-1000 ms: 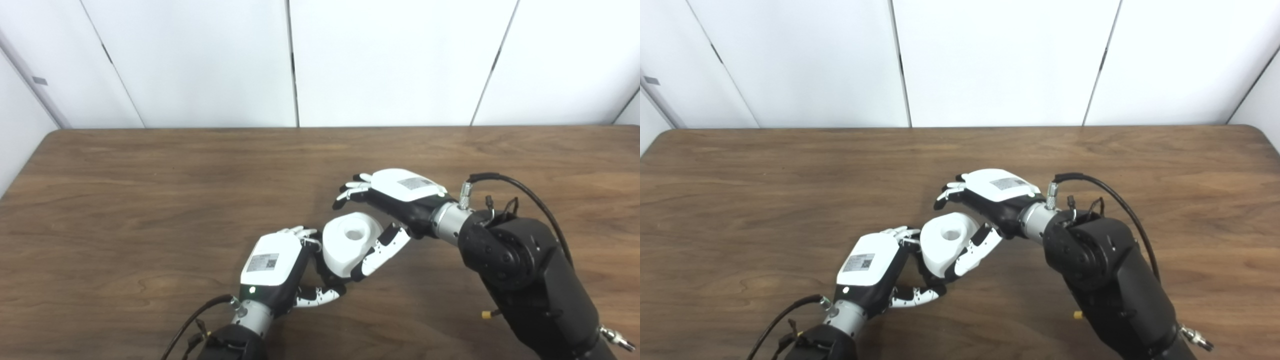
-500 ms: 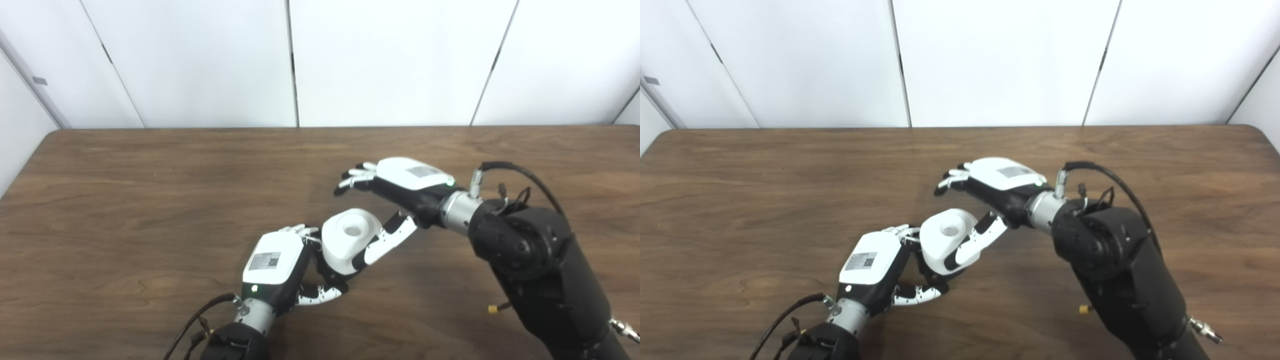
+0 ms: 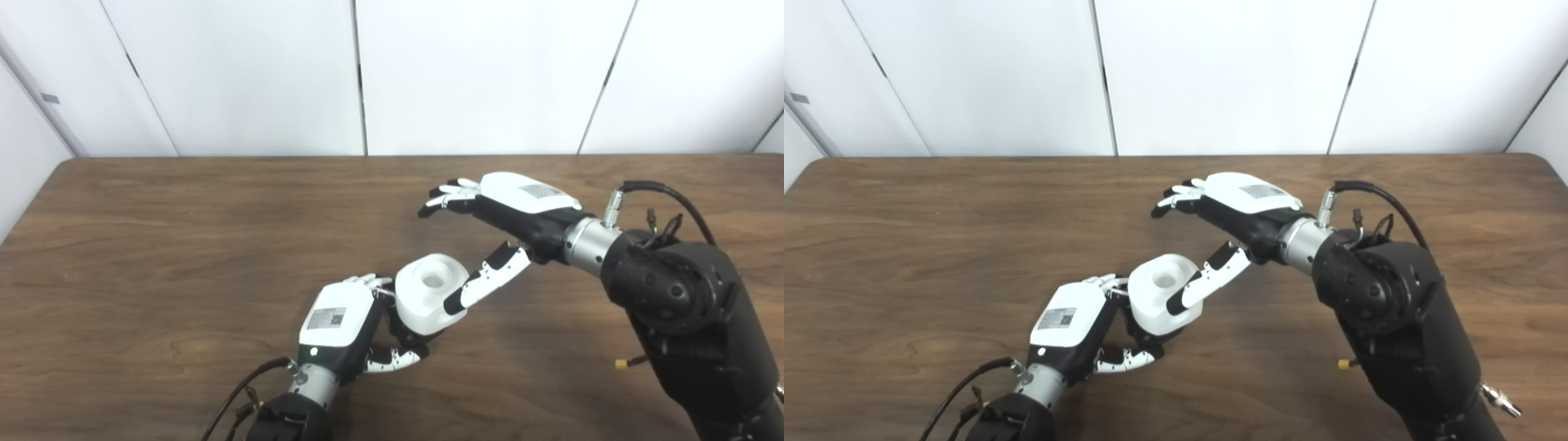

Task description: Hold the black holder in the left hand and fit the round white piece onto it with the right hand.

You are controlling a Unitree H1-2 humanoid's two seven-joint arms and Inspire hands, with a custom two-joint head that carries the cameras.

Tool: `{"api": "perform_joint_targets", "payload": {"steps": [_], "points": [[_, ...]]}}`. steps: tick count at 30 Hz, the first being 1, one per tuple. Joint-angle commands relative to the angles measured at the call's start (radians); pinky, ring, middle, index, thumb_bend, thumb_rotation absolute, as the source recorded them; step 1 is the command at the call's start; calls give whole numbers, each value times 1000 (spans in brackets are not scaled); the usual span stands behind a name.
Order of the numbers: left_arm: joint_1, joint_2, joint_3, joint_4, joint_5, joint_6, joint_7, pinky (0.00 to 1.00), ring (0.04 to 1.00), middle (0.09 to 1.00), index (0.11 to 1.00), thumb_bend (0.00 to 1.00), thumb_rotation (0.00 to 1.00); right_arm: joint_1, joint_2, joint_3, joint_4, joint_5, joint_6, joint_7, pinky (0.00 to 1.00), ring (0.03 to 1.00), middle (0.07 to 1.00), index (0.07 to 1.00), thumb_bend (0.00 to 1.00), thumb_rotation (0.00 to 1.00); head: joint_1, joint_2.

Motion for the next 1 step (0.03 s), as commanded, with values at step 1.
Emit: {"api": "perform_joint_targets", "payload": {"steps": [1], "points": [[38,15,-24,75,-1,17,-77,863,875,823,493,510,56,-56,-20,-21,-35,3,0,-19,912,992,937,842,1000,554,0,1]]}}
